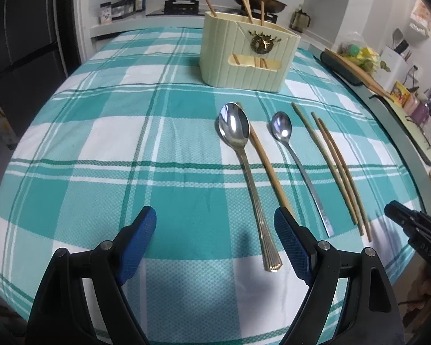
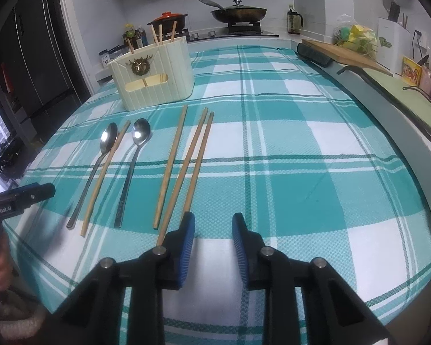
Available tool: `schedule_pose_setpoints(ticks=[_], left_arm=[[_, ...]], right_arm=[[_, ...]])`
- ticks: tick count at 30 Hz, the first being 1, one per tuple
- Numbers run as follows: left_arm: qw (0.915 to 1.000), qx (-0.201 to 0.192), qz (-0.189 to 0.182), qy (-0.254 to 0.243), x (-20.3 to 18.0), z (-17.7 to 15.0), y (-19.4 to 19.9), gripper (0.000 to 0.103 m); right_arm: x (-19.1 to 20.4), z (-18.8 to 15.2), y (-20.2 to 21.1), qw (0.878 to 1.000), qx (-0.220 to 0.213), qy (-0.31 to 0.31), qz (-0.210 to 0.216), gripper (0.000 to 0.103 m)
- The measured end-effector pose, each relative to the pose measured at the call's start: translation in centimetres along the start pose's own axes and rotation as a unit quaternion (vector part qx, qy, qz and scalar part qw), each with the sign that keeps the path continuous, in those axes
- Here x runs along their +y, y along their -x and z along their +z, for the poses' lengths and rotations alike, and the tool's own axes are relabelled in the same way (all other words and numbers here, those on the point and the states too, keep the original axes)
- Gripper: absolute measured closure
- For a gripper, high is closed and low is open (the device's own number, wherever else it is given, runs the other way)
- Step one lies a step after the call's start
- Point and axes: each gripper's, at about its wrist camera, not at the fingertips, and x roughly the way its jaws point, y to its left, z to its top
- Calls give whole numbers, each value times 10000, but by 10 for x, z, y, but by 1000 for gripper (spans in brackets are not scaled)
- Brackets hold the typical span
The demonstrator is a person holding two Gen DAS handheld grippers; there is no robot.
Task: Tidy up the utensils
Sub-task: 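Lower the right tool onto a wooden chopstick and close it, then close the left tool on a silver spoon while the right tool holds its chopstick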
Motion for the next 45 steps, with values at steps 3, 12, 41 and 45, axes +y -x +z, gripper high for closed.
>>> schedule_pose_setpoints(ticks=[3, 12, 41, 45], left_arm=[[10000, -15, 2, 27, -1, 0, -2, 18], [9997, 73, 141, 201, 11, -16, 0, 18], [9968, 190, 505, -585, -25, 26, -56, 17], [9947, 286, 737, -652, -23, 25, -68, 15]], right_arm=[[0, 8, -6, 9999, 125, 21, 97, 83], [10, 35, -42, 9975, 501, -149, 469, 88], [-12, 16, -41, 9945, 675, -693, -411, 98], [-14, 15, -41, 9947, 682, -664, -376, 98]])
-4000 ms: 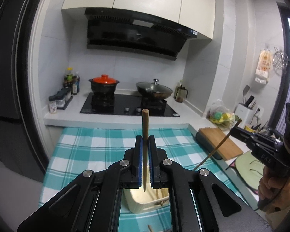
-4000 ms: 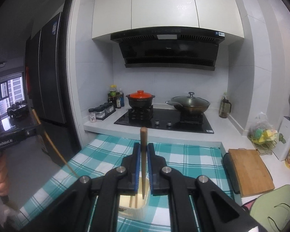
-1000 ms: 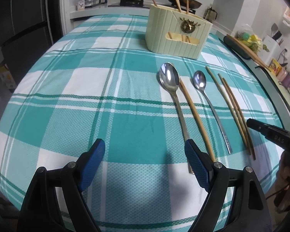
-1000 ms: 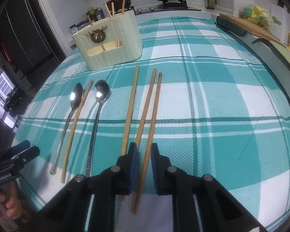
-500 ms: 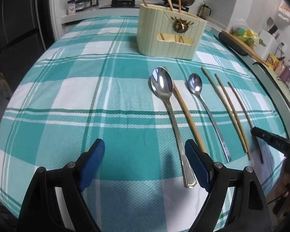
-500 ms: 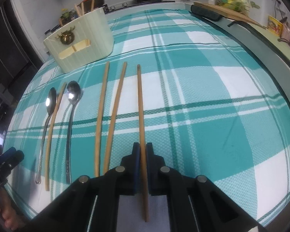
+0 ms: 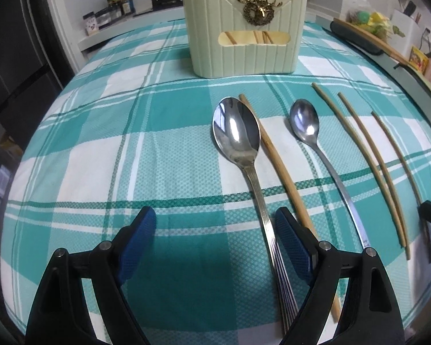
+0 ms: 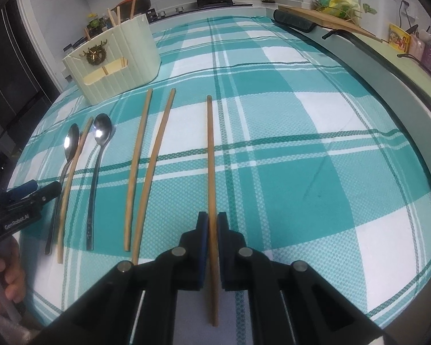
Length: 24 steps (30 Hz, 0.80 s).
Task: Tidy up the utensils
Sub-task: 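Close the left tool on a silver spoon while the right tool holds its chopstick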
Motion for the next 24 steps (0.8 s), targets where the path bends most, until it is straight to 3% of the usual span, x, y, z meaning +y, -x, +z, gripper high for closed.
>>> schedule_pose_setpoints(ticks=[3, 10, 17, 20, 24], left_arm=[[10000, 35, -3, 62, 6, 1, -2, 9], [9998, 136, 48, -142, 17, 3, -3, 8], [9976, 447, -11, -535, 13, 18, -9, 9], [9949, 469, -4, -889, 2, 28, -12, 11], [9947, 470, -180, -894, -8, 41, -20, 25]], right_arm=[[1, 0, 0, 10000, 36, 61, 39, 95], [-3, 11, -3, 9984, 420, 276, 276, 86], [3, 31, -16, 9929, 907, 716, 280, 86], [6, 42, -23, 9902, 1060, 879, 228, 86], [11, 56, -32, 9874, 1137, 1100, 87, 86]])
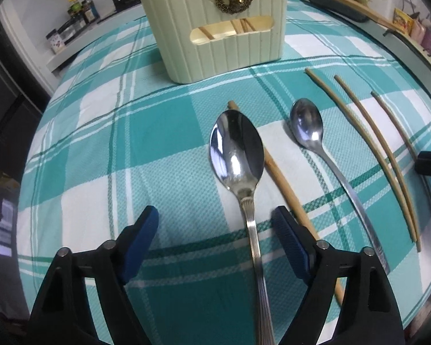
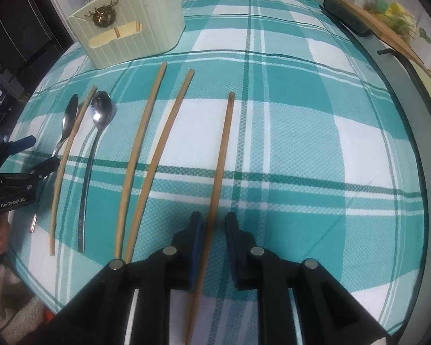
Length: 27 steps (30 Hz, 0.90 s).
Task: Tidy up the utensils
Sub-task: 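Close the left tool on a silver spoon while the right tool holds its chopstick, then lift chopstick and spoon over the cream holder and open both tools to drop them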
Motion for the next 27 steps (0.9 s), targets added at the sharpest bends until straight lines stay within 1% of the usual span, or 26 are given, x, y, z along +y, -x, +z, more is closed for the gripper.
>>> schedule_pose_setpoints(ticks=[3, 5, 7, 10, 11, 13, 14, 18, 20, 21, 23, 27], left_arm=[[9994, 35, -223, 277, 3, 11, -6, 32], [9979, 36, -376, 519, 7, 16, -11, 34], [9967, -16, -418, 693, 11, 21, -15, 34], [9967, -107, -401, 704, 12, 27, -18, 39], [9967, -130, -393, 700, 13, 27, -18, 43], [9969, -179, -409, 651, 12, 29, -18, 58], [9971, -188, -405, 617, 11, 30, -17, 61], [9964, -228, -511, 630, 14, 33, -19, 61], [9954, -218, -624, 699, 19, 32, -18, 62], [9947, -215, -673, 745, 22, 31, -16, 62], [9935, -302, -713, 829, 27, 28, -8, 62], [9910, -651, -768, 879, 36, 20, 23, 62]], right_arm=[[3, 13, -4, 9997, -30, 209, -103, 86], [4, 23, -8, 9996, -67, 278, -83, 86], [4, 33, -12, 9994, -132, 313, -43, 86], [2, 48, -17, 9994, -189, 279, -20, 86], [2, 53, -19, 9994, -188, 274, -15, 86], [3, 61, -23, 9993, -170, 324, -40, 86], [4, 64, -24, 9992, -180, 349, -61, 86], [10, 72, -29, 9979, -258, 572, -180, 87], [13, 74, -29, 9973, -300, 624, -233, 94], [13, 74, -29, 9974, -316, 606, -241, 95], [10, 74, -25, 9982, -396, 451, -71, 97], [0, 67, -5, 9968, -750, 117, 268, 97]])
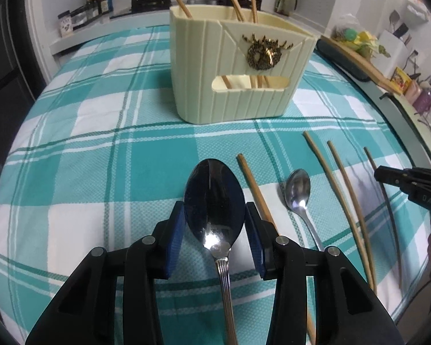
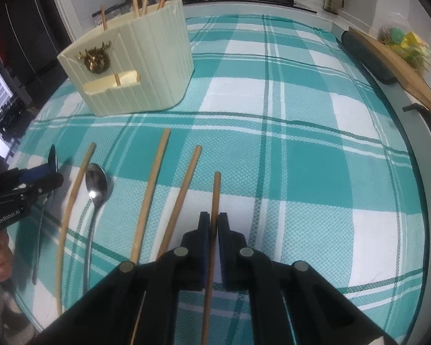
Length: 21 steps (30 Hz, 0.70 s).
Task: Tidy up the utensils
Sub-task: 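Lift chopstick and spoon over the cream holder and open both tools to drop them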
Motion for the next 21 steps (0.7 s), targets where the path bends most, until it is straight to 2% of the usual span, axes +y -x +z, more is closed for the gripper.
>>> schedule_pose_setpoints(ticks=[10, 16, 21], left_arm=[[9946, -972, -344, 143, 9, -10, 98, 62], [9898, -1307, -479, 301, 16, -19, 131, 62], [9872, -1455, -570, 326, 17, -20, 146, 62]], right_arm=[[8, -19, 103, 9899, -1112, -286, 830, 98], [22, -37, 147, 9800, -1793, -180, 845, 98], [32, -47, 166, 9714, -2253, -150, 733, 98]])
